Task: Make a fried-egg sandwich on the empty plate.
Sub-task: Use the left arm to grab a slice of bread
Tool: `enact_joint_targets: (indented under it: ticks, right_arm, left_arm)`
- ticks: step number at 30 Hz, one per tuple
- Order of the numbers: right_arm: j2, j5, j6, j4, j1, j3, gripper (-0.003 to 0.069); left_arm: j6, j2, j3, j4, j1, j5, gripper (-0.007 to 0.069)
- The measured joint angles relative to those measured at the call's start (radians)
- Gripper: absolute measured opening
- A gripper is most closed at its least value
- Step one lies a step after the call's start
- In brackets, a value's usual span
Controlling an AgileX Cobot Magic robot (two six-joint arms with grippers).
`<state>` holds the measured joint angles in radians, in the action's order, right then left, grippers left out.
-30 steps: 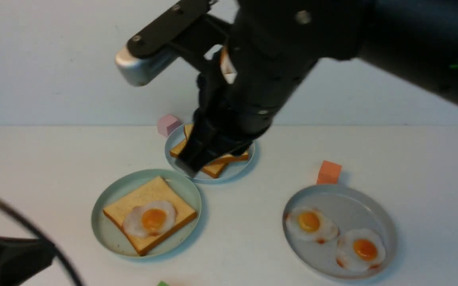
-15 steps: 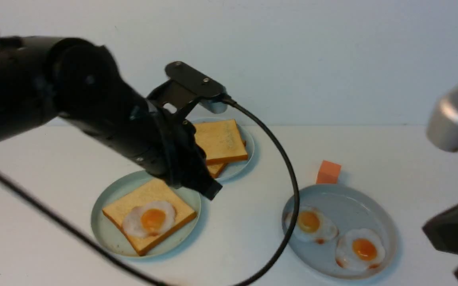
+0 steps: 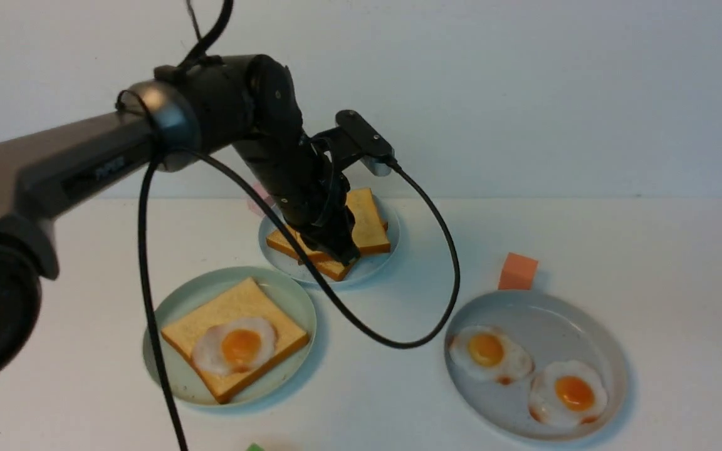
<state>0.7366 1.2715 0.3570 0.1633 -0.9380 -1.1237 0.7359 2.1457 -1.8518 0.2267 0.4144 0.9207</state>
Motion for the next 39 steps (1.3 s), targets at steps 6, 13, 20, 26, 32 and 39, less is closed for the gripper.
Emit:
enact_joint_targets:
  ticks: [6, 13, 20, 26, 32, 39]
  right_arm:
    - [0.0, 0.0, 0.004, 0.0, 0.0, 0.0, 0.0017]
    - [0.0, 0.0, 0.004, 0.0, 0.0, 0.0, 0.0022]
    - [0.0, 0.0, 0.004, -0.008, 0.0, 0.0, 0.003]
    - [0.0, 0.0, 0.004, -0.02, 0.0, 0.0, 0.0036]
    - [0.0, 0.0, 0.004, -0.032, 0.0, 0.0, 0.0043]
    - [0.0, 0.0, 0.004, -0.044, 0.0, 0.0, 0.0048]
  left_arm:
    - [0.053, 0.039, -0.012, -0.085, 0.0, -0.068, 0.0373]
    - [0.063, 0.09, -0.013, -0.133, 0.0, -0.166, 0.0399]
    - [0.077, 0.132, -0.013, -0.191, 0.0, -0.246, 0.036]
    - [0.069, 0.147, -0.021, -0.201, 0.0, -0.255, 0.0245]
    - [0.069, 0.149, -0.024, -0.204, 0.0, -0.254, 0.0111]
    - [0.015, 0.098, -0.019, -0.207, 0.001, -0.238, 0.0045]
